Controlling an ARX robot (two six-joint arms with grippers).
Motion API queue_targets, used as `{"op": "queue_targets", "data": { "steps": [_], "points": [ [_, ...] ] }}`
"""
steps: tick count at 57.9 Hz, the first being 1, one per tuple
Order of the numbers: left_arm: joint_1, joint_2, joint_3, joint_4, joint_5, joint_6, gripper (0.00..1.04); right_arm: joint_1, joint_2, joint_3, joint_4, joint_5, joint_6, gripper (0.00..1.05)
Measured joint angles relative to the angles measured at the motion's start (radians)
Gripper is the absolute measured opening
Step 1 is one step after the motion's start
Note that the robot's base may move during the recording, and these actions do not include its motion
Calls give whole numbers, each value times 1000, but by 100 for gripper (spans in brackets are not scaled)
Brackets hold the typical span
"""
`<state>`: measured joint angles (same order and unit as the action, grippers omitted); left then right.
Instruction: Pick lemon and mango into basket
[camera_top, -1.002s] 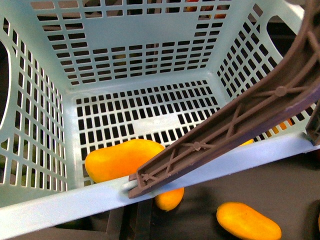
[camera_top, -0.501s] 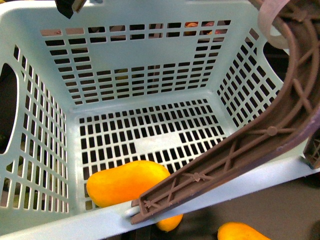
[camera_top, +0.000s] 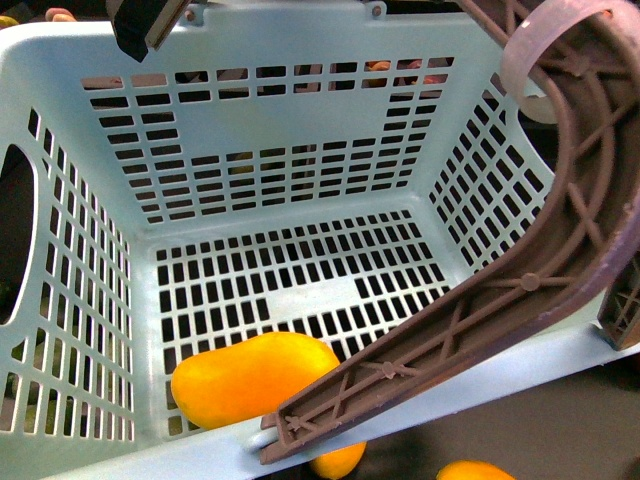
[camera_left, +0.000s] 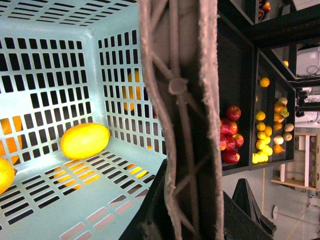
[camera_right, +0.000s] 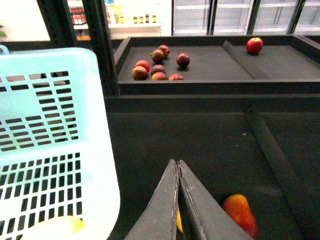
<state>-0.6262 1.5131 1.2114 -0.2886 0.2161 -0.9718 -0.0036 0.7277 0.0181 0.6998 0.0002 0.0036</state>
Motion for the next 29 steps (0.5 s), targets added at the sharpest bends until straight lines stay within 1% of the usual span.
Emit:
{"op": "queue_targets", "data": {
  "steps": [20,21,29],
  "points": [
    [0,0,0,0,0,-1,7,0,-217,-1,-197,0,0,2],
    [0,0,0,0,1,-1,7,0,-334,-1,-307,0,0,2],
    [0,0,0,0,0,-1,7,0,-386,-1,-359,0,0,2]
  ]
}}
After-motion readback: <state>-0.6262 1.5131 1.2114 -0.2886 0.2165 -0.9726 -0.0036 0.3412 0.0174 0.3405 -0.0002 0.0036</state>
